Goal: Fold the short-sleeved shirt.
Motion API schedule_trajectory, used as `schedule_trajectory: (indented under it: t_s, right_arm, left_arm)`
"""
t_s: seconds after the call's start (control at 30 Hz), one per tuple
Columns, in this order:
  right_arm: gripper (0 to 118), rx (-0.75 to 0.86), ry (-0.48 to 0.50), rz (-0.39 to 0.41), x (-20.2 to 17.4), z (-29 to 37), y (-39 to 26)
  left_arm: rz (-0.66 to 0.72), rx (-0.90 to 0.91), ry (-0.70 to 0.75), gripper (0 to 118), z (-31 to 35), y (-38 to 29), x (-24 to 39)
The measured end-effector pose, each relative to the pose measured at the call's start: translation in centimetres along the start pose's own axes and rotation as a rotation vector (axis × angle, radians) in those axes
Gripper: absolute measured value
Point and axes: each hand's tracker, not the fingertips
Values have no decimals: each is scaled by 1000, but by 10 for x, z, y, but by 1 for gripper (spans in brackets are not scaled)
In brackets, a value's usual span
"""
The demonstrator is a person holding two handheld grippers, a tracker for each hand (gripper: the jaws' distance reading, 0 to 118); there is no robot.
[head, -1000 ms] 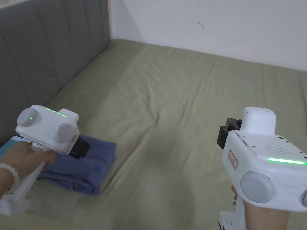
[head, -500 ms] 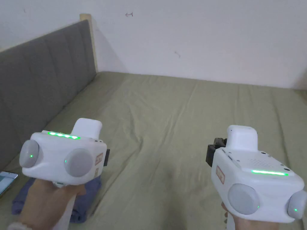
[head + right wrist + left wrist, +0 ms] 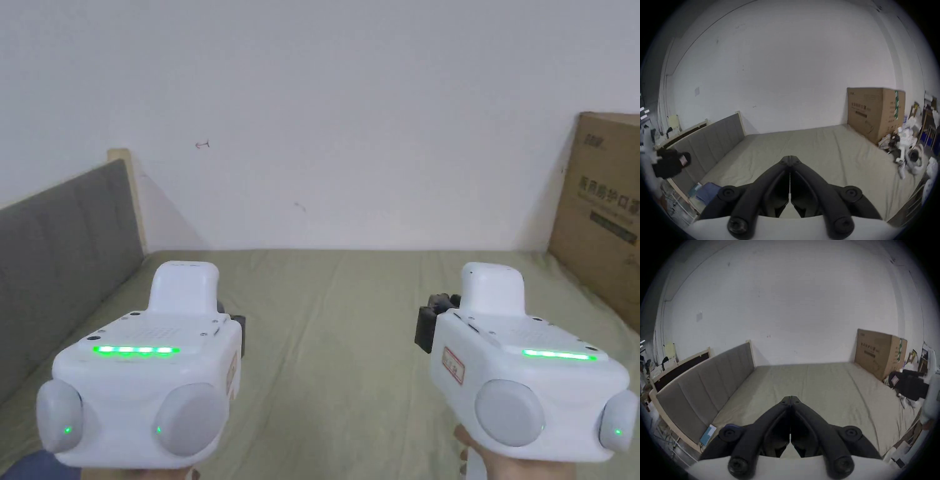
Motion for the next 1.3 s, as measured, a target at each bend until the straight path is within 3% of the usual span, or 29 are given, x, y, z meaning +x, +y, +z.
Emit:
schedule_trajectory:
  t_s: [0.23, 0.53, 0.6, 0.63, 0.67, 0.7, 0.77, 0.8, 0.97, 1.17, 1.3]
  right_arm:
    - [2, 56, -33, 16, 21, 18, 17]
    - [6, 103, -86, 61, 30, 27, 23]
    - [19, 112, -127, 108, 27, 28, 24]
    - [24, 115, -133, 112, 27, 28, 24]
    - [36, 118, -135, 111, 27, 28, 24]
    - [51, 122, -130, 106, 28, 28, 24]
    - [89, 129, -124, 98, 30, 28, 24]
    - [94, 140, -123, 96, 31, 30, 23]
    - [94, 161, -122, 118, 31, 31, 20]
    - [94, 168, -116, 100, 31, 29, 21]
    - [94, 166, -133, 130, 28, 26, 19]
  left_arm:
    - [-21, 143, 10, 0, 23, 23, 27]
    - [-3, 160, -16, 4, 30, 29, 39]
    - [-18, 156, -19, 28, 30, 27, 38]
    - [-24, 154, -26, 49, 29, 26, 38]
    - [-28, 137, -37, 78, 28, 25, 37]
    - [-17, 115, -42, 91, 27, 24, 36]
    - [15, 122, -57, 96, 28, 22, 32]
    - [21, 124, -58, 97, 29, 21, 31]
    - [27, 113, -45, 117, 27, 23, 31]
    - [-51, 195, -6, 117, 30, 17, 42]
    - [-75, 204, -31, 117, 30, 14, 45]
